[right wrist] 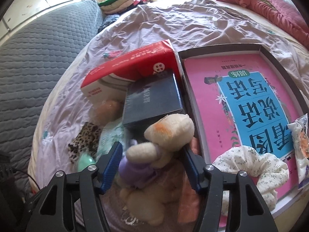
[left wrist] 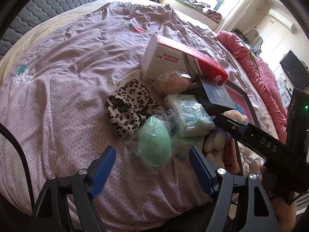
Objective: Organize soft objects
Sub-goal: 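Move the left tool to the green bagged egg while the right tool approaches the teddy bear, then close the left tool on the green bag while the right tool grips the teddy bear, then lift the green bag with the left tool while the right tool lifts the teddy bear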
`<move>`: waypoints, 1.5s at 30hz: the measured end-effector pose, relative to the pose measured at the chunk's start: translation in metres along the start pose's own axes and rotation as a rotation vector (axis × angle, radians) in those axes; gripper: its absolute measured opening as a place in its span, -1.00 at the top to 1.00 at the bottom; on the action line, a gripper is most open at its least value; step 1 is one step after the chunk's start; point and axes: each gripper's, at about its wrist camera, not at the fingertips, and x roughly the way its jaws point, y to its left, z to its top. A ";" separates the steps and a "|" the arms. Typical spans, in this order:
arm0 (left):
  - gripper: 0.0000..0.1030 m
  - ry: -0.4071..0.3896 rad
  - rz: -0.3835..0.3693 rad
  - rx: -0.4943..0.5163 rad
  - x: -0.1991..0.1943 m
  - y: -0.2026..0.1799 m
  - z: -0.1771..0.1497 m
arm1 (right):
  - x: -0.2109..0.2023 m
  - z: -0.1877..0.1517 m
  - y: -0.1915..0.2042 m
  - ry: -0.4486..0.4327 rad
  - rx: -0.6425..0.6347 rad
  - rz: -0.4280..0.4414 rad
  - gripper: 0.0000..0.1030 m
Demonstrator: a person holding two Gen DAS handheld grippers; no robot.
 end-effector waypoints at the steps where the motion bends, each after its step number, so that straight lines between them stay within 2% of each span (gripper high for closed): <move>1: -0.47 0.001 -0.001 0.001 0.001 -0.001 0.000 | 0.001 0.000 -0.001 -0.002 -0.002 -0.001 -0.08; 2: -0.43 0.002 -0.003 0.001 0.002 -0.001 0.000 | 0.002 0.000 -0.003 -0.005 -0.003 -0.005 -0.01; 4: -0.40 0.002 -0.003 -0.002 0.005 -0.001 0.000 | 0.003 -0.001 -0.007 -0.011 -0.001 0.010 0.00; 12: 0.17 0.041 -0.056 -0.034 0.015 0.007 -0.001 | -0.007 -0.004 -0.019 -0.024 0.035 0.085 0.12; 14: 0.22 0.040 -0.075 -0.041 0.015 0.008 -0.002 | -0.012 -0.005 -0.021 -0.033 0.043 0.097 0.16; 22: 0.25 0.015 -0.093 -0.047 -0.001 0.012 -0.006 | -0.025 -0.011 -0.024 -0.046 0.044 0.151 0.30; 29: 0.25 -0.009 -0.064 -0.045 -0.012 0.014 -0.007 | -0.021 -0.011 -0.026 -0.034 0.047 0.161 0.33; 32: 0.25 -0.029 -0.060 -0.027 -0.018 0.009 -0.006 | -0.027 -0.011 -0.030 -0.048 0.066 0.199 0.34; 45: 0.25 -0.104 -0.028 0.074 -0.054 -0.033 -0.003 | -0.067 -0.004 -0.018 -0.130 -0.011 0.235 0.34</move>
